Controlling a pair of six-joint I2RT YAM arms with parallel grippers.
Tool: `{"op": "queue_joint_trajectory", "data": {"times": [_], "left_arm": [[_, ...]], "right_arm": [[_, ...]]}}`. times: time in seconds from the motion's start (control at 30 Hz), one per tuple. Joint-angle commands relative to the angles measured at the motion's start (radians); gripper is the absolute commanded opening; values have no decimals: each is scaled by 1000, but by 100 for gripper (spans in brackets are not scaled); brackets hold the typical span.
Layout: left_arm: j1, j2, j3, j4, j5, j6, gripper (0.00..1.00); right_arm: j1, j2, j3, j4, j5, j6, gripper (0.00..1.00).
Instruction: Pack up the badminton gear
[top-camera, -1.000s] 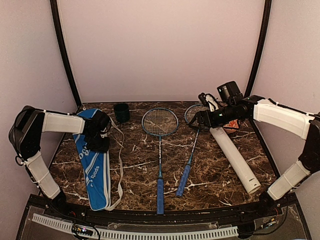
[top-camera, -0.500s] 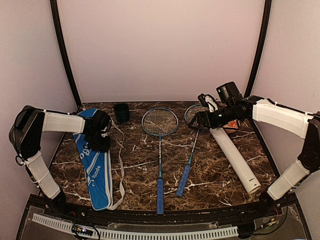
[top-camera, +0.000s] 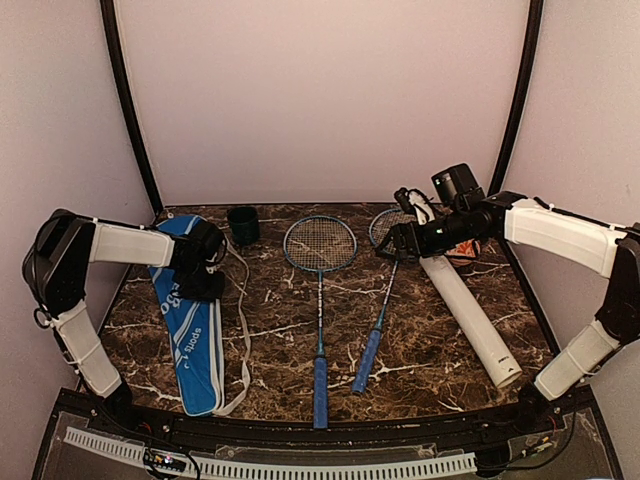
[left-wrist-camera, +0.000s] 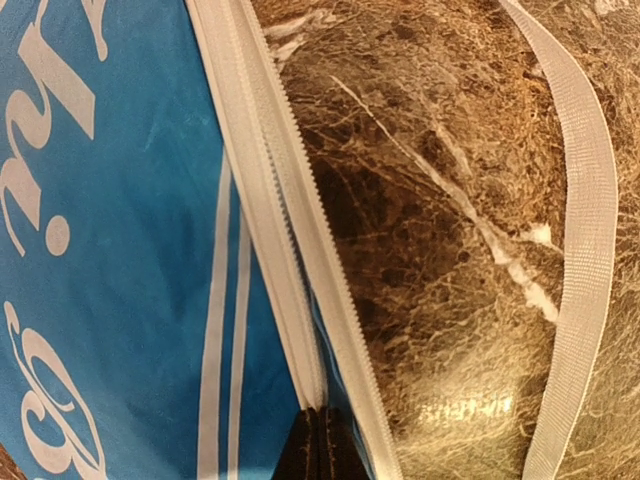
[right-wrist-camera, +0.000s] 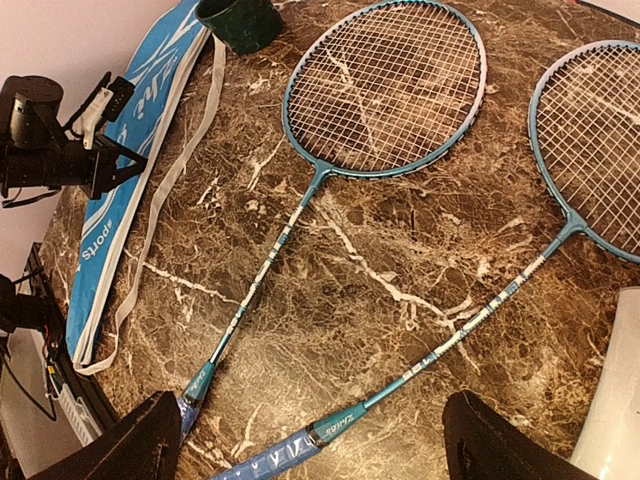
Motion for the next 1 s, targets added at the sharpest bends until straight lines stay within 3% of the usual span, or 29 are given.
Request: {"op": "queue_joint_trajectory", "data": {"times": [0.0,0.3,0.5,0.8,0.97], "left_arm": [[-4,-79,-24,-71,-46,-18,0],[-3,-235,-45,-91,-72,-66,0],[-2,-307,-79,-28,62,-44,0],[-2,-165,-103,44,107,-27,0],[-2,-184,-102,47,112,-31,0]], "right_arm": [[23,12,1,54,-26,20,90],[95,49,-1,97,-5,66,88],[112,62,7,114,-10,76,88],[112,61,2,114,-12,75,87],[115,63,-13,139,-28,86,87]]}}
